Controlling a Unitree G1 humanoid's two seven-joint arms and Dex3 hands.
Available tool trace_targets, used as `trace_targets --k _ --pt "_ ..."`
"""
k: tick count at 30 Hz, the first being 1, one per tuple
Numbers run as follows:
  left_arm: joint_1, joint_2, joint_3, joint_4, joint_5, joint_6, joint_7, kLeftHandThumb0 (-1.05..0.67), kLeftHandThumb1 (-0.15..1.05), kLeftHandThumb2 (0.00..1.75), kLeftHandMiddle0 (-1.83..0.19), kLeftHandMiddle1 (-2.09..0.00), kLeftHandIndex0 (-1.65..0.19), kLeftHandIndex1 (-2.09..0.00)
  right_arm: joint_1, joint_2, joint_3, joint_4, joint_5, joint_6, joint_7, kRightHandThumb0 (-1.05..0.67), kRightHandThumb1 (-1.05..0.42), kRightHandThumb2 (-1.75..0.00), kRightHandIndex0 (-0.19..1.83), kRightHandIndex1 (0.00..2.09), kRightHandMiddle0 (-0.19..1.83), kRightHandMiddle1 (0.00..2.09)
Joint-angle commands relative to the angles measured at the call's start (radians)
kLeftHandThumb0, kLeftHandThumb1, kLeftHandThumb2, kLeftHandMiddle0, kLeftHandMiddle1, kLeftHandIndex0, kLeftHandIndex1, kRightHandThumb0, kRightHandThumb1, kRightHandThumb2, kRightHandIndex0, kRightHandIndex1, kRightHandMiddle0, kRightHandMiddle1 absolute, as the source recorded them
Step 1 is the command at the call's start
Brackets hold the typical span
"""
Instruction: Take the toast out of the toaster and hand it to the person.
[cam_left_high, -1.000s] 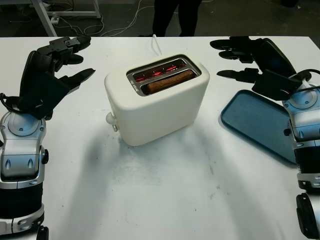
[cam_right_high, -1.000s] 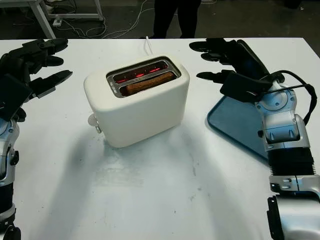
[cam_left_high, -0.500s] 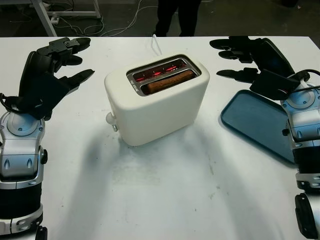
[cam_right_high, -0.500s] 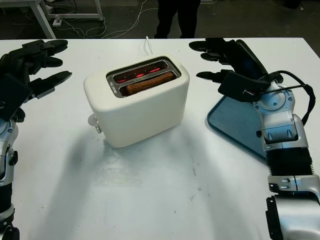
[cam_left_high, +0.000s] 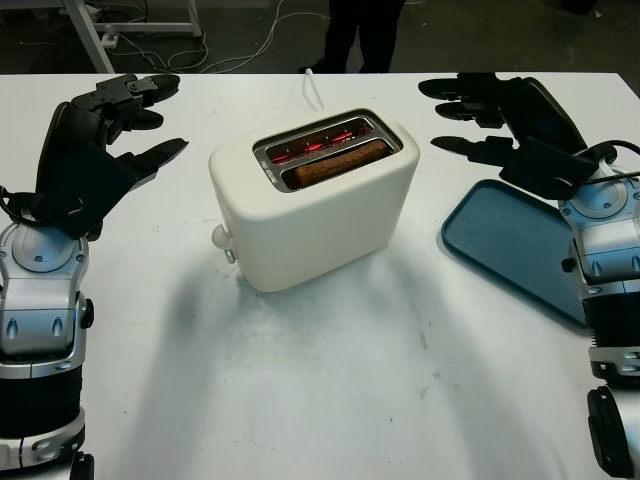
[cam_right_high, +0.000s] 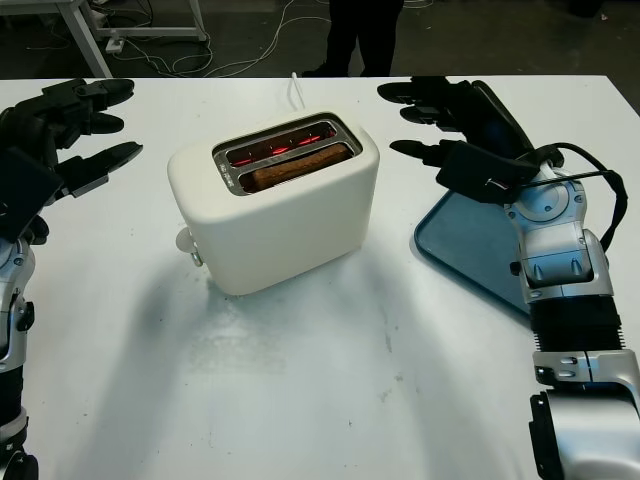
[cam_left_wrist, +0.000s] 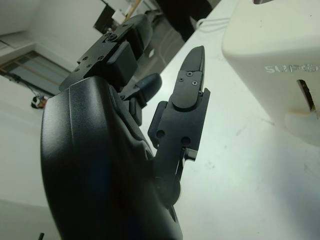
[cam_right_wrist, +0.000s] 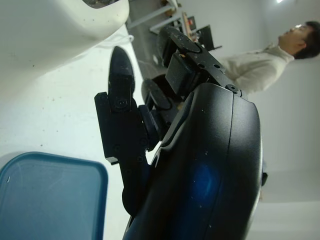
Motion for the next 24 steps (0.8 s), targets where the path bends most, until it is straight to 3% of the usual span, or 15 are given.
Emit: trace_targets --k 1,10,24 --pt "0.011 0.013 0.004 -0.015 0.007 -0.008 -0.001 -0.25 0.86 0.17 -0.19 -1.04 -0.6 -0.16 0.009 0.01 -0.01 -0.021 0.017 0.007 -0.006 -0.34 -0.92 -0.64 0.7 0.02 0.63 0.01" --pt "0.008 0.005 0.01 -0.011 -0.006 -0.003 0.0 -0.23 0.84 0.2 -0.18 -1.05 -0.58 -0.18 0.003 0.005 -0.008 -0.013 0.024 -0.004 0.008 -0.32 -0.92 -0.69 0.71 0.02 0.64 0.01" --pt "0.002 0.016 0.0 -0.016 0.008 0.004 -0.004 -0.22 0.81 0.25 -0.19 -1.05 -0.56 -0.22 -0.003 0.0 -0.009 -0.022 0.049 0.032 0.028 -0.32 -0.92 -0.63 0.72 0.02 0.64 0.01"
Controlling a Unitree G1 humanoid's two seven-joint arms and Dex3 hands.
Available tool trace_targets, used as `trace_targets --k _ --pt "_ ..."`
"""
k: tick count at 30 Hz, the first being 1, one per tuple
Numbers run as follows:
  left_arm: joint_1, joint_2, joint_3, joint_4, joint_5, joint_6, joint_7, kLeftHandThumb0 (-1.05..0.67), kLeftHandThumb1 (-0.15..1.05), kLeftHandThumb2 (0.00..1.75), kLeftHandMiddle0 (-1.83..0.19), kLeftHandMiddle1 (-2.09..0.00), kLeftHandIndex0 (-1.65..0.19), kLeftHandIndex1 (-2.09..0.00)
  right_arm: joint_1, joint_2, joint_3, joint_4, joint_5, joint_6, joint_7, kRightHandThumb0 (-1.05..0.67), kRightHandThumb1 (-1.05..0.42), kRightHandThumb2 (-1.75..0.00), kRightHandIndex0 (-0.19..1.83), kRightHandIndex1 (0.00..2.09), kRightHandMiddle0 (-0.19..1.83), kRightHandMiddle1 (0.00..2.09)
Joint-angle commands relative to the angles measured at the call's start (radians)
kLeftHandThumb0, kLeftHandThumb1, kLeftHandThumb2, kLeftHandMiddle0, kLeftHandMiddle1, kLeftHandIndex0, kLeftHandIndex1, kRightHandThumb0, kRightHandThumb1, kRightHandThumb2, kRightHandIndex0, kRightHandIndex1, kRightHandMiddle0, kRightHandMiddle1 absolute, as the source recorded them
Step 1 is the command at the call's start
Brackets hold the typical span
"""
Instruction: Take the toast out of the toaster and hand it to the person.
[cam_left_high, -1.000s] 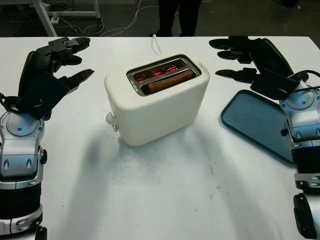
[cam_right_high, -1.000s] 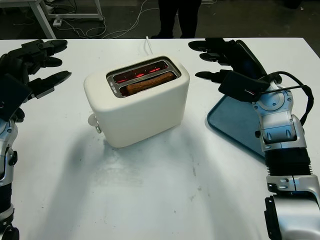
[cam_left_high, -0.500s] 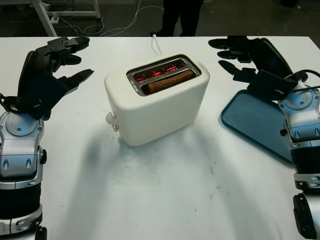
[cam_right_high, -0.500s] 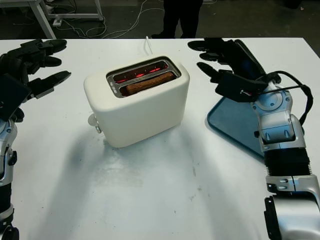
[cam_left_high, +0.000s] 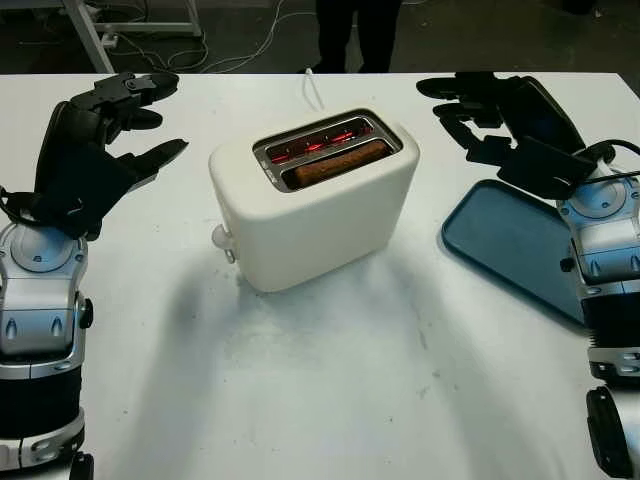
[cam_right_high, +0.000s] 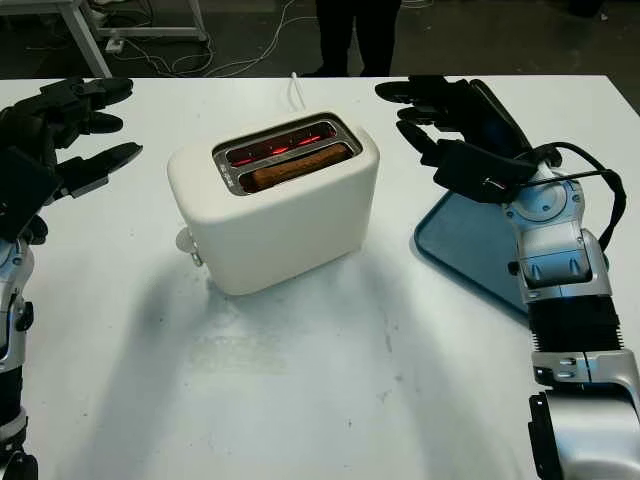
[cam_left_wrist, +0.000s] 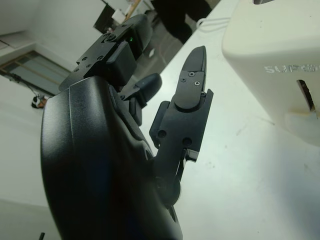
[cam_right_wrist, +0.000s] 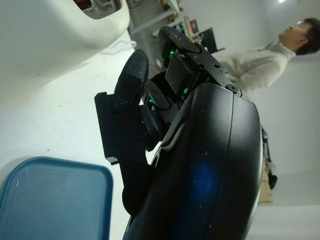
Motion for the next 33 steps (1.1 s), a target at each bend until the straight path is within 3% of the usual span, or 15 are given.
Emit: trace_targets --k 1,19,27,33 --pt "0.001 0.016 -0.001 -0.009 0.01 -0.004 -0.003 -0.23 0.81 0.25 -0.19 -1.05 -0.56 -0.22 -0.003 -0.002 -0.009 -0.003 0.01 -0.01 0.001 -0.33 -0.92 -0.63 0.74 0.03 0.66 0.02" --pt "0.006 0.012 0.004 -0.012 0.005 0.007 -0.005 -0.27 0.78 0.32 -0.19 -1.04 -0.53 -0.26 -0.015 -0.01 -0.006 0.072 -0.001 -0.118 -0.01 -0.37 -0.92 -0.56 0.85 0.07 0.75 0.04" --pt "0.007 0.012 0.005 -0.008 0.002 0.0 -0.008 -0.27 0.77 0.34 -0.19 -1.03 -0.51 -0.28 -0.015 0.0 -0.014 0.084 0.0 -0.12 -0.039 -0.26 -0.92 -0.29 0.93 0.09 0.81 0.05" --pt "0.01 0.012 0.003 0.002 0.006 -0.019 -0.006 -0.24 0.77 0.35 -0.19 -1.04 -0.51 -0.31 -0.014 0.007 -0.019 0.088 0.009 -0.118 -0.037 -0.26 -0.92 -0.22 0.92 0.08 0.83 0.04"
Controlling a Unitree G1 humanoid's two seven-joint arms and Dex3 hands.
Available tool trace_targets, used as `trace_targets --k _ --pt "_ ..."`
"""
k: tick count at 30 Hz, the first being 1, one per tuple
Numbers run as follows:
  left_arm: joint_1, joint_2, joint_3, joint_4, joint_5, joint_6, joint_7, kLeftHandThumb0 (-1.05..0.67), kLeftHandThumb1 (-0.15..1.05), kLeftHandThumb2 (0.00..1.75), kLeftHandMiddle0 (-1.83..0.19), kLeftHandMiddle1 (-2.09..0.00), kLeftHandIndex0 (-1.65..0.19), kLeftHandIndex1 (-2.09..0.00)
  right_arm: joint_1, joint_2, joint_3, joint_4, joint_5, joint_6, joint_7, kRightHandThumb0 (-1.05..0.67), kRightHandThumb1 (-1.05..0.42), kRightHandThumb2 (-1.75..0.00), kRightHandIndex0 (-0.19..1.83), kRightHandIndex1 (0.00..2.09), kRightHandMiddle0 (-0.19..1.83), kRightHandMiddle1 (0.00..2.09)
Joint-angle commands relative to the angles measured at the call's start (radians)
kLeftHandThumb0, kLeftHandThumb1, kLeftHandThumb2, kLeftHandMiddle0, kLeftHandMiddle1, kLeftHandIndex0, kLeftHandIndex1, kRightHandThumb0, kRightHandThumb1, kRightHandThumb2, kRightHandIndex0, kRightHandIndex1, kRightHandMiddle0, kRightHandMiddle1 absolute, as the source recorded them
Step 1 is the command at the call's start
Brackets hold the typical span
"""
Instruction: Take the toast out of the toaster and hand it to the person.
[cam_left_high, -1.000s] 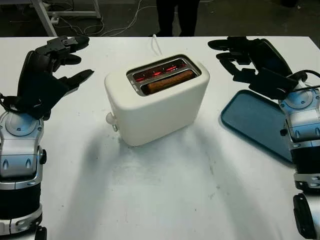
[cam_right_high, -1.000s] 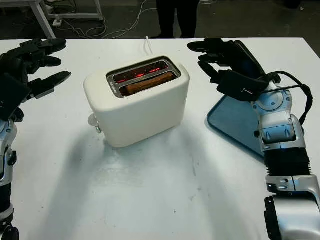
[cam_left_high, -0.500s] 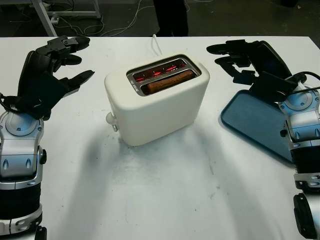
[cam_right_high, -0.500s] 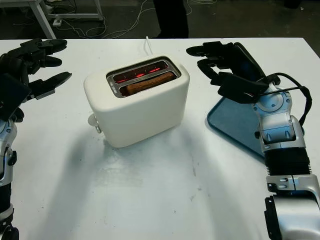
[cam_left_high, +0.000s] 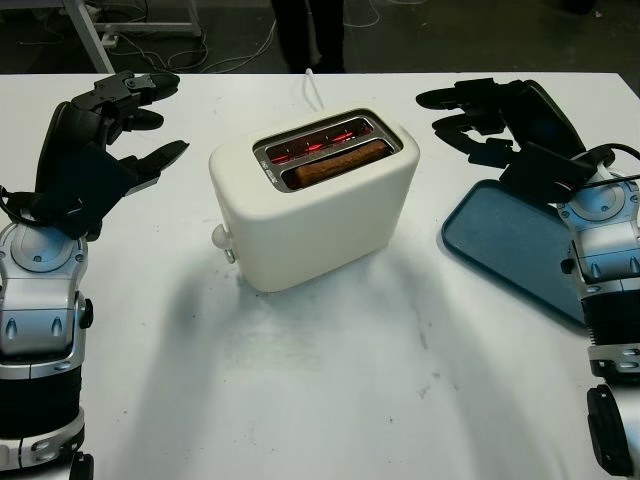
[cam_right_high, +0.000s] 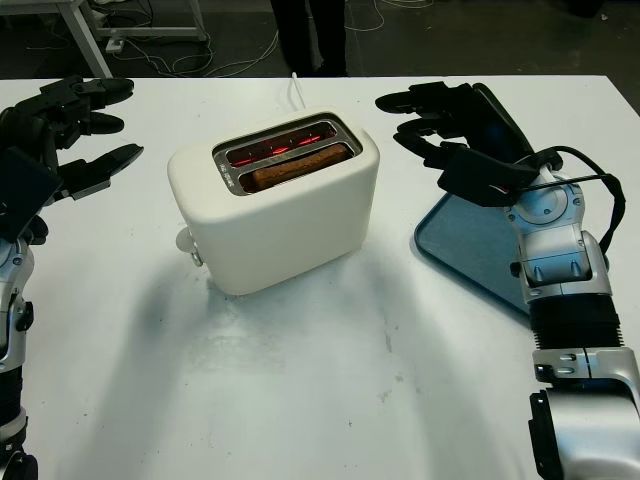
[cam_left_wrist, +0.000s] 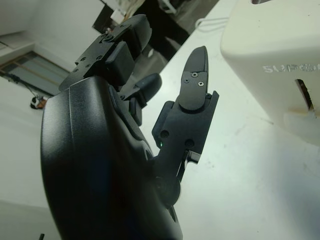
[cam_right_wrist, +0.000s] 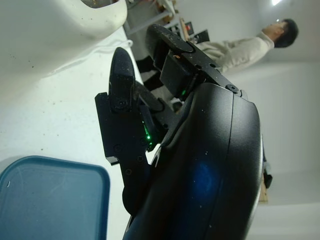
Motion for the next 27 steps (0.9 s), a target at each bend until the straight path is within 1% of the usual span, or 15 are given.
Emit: trace_targets --k 1,4,8,11,17,18,19,20,22,25,27 --pt "0.011 0.013 0.003 0.001 0.007 -0.017 0.0 -0.24 0.76 0.36 -0.19 -1.04 -0.51 -0.31 -0.007 0.01 -0.009 0.004 0.015 -0.01 -0.007 -0.27 -0.92 -0.21 0.94 0.09 0.82 0.04" --pt "0.009 0.01 0.002 -0.014 0.008 0.01 0.001 -0.25 0.76 0.36 -0.19 -1.03 -0.5 -0.32 -0.007 0.01 -0.009 -0.009 0.01 0.005 -0.01 -0.26 -0.92 -0.16 0.96 0.1 0.82 0.03" --pt "0.009 0.009 0.004 0.006 0.006 -0.025 0.003 -0.25 0.76 0.37 -0.2 -1.04 -0.5 -0.34 -0.003 0.013 -0.013 -0.012 0.009 -0.007 -0.026 -0.25 -0.92 -0.07 0.98 0.1 0.85 0.04" --pt "0.007 0.011 0.002 0.001 0.008 -0.011 0.003 -0.26 0.76 0.37 -0.2 -1.04 -0.5 -0.35 -0.003 0.023 -0.021 -0.001 0.023 -0.023 -0.032 -0.18 -0.89 -0.02 1.01 0.12 0.89 0.06" --pt "0.01 0.007 0.002 -0.01 0.007 0.0 0.004 -0.23 0.76 0.38 -0.19 -1.03 -0.48 -0.36 -0.008 0.034 -0.027 0.016 0.028 -0.057 -0.038 -0.1 -0.87 0.0 1.18 0.21 1.0 0.1" --pt "0.011 0.007 0.003 -0.006 0.007 -0.01 0.005 -0.23 0.75 0.38 -0.19 -1.03 -0.48 -0.36 -0.009 0.035 -0.028 0.022 0.029 -0.066 -0.039 -0.09 -0.87 0.0 1.2 0.24 1.02 0.1" --pt "0.012 0.006 0.003 -0.001 0.007 -0.02 0.006 -0.23 0.75 0.39 -0.2 -1.03 -0.48 -0.37 -0.009 0.036 -0.028 0.026 0.03 -0.072 -0.04 -0.06 -0.87 0.0 1.2 0.3 1.04 0.11" --pt "0.013 0.003 0.005 0.001 0.003 -0.02 0.007 -0.23 0.75 0.39 -0.2 -1.04 -0.48 -0.38 -0.01 0.037 -0.03 0.029 0.035 -0.07 -0.036 -0.05 -0.87 0.0 1.12 0.49 1.07 0.1" --pt "0.014 -0.001 0.009 0.011 -0.004 -0.03 0.006 -0.24 0.74 0.4 -0.19 -1.04 -0.48 -0.38 -0.007 0.034 -0.029 0.019 0.032 -0.048 -0.036 -0.04 -0.89 0.0 0.99 0.75 1.08 0.08" --pt "0.015 -0.001 0.009 0.011 -0.006 -0.031 0.006 -0.24 0.74 0.4 -0.19 -1.05 -0.47 -0.4 -0.006 0.034 -0.031 0.028 0.034 -0.071 -0.039 -0.02 -0.9 -0.01 0.95 0.87 1.11 0.08" --pt "0.015 0.0 0.009 0.007 -0.004 -0.025 0.006 -0.24 0.74 0.4 -0.18 -1.05 -0.47 -0.4 -0.007 0.033 -0.03 0.038 0.032 -0.086 -0.042 -0.02 -0.91 -0.01 0.95 0.88 1.12 0.09"
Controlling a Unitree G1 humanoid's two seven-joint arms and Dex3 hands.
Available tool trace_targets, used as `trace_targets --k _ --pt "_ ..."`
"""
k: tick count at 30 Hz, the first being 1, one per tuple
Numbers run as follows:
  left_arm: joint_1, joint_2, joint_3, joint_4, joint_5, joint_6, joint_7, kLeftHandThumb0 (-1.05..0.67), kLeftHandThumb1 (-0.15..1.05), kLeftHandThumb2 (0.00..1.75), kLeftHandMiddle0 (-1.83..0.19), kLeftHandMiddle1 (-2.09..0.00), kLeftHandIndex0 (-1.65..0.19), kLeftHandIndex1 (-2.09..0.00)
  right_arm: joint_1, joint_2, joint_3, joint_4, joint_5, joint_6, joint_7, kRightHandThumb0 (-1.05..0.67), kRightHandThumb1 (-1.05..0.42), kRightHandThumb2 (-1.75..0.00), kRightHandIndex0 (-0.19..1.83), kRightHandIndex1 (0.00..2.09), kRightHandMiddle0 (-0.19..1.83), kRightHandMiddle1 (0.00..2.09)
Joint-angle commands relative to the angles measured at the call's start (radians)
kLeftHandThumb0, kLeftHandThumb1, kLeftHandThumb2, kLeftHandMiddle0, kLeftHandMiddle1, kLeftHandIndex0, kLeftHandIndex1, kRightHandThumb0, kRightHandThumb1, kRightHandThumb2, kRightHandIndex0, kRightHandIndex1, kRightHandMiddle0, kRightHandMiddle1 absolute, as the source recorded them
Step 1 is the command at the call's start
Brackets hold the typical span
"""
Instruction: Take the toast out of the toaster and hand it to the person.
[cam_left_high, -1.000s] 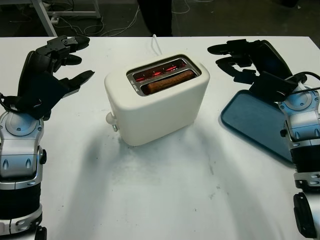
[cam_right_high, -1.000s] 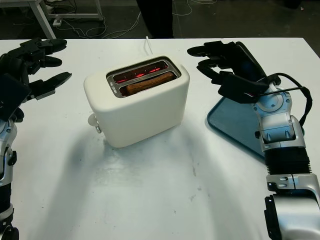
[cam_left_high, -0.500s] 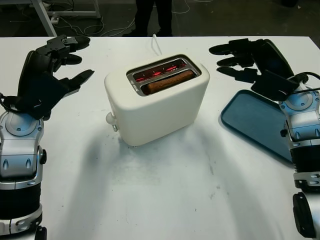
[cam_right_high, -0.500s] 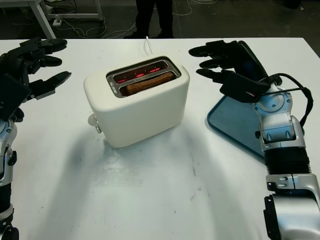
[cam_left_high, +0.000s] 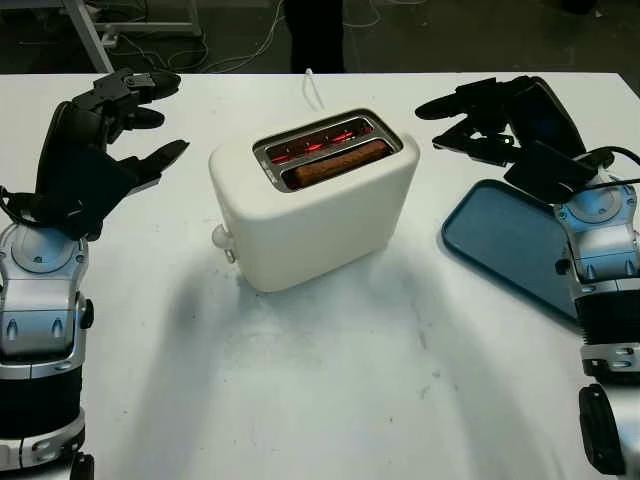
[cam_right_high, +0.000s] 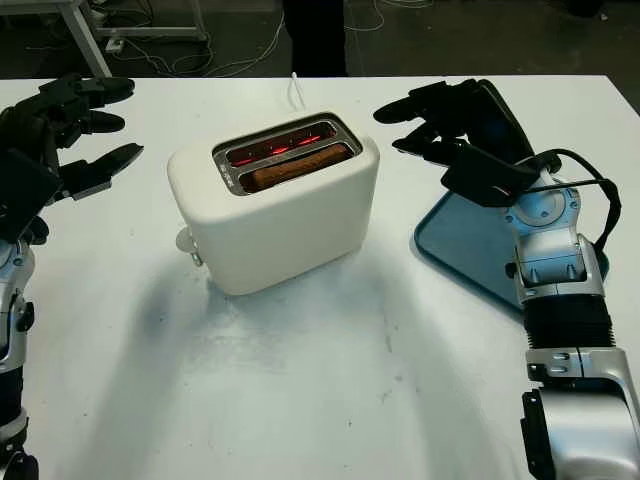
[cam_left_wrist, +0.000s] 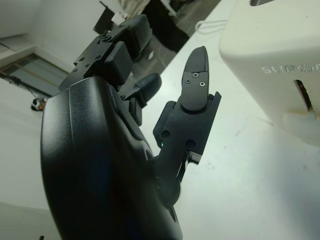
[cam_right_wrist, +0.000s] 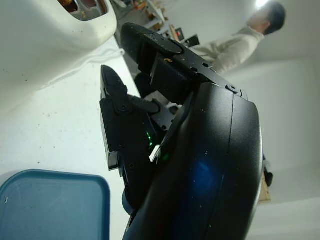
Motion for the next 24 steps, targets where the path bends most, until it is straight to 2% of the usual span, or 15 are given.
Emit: trace_targets --k 1,6,12,20,24 --pt "0.009 -0.001 0.012 -0.002 -0.008 0.0 0.005 -0.23 0.74 0.4 -0.18 -1.05 -0.46 -0.41 -0.007 0.003 -0.008 0.012 0.004 -0.035 -0.017 -0.02 -0.91 -0.01 0.95 0.89 1.13 0.09" --pt "0.014 0.0 0.015 0.0 -0.014 -0.004 0.001 -0.24 0.74 0.41 -0.17 -1.05 -0.45 -0.43 -0.006 -0.002 0.0 0.012 -0.017 -0.042 -0.035 -0.06 -0.92 -0.01 0.95 0.9 1.14 0.09" --pt "0.014 -0.002 0.013 -0.004 -0.01 -0.003 0.002 -0.25 0.74 0.41 -0.17 -1.06 -0.44 -0.45 -0.004 -0.006 -0.001 0.011 -0.025 -0.046 -0.036 -0.2 -0.92 -0.06 0.95 0.9 1.17 0.09" --pt "0.017 0.002 0.006 0.0 -0.006 -0.013 -0.003 -0.23 0.74 0.42 -0.16 -1.06 -0.42 -0.48 -0.007 -0.001 0.002 0.025 -0.019 -0.057 -0.031 -0.18 -0.92 -0.12 0.93 0.77 1.16 0.08" --pt "0.011 0.003 0.003 0.005 0.006 -0.016 0.003 -0.29 0.74 0.42 -0.18 -1.06 -0.42 -0.5 -0.012 0.0 0.002 0.033 -0.019 -0.07 -0.034 -0.19 -0.92 -0.12 0.97 0.75 1.17 0.07"
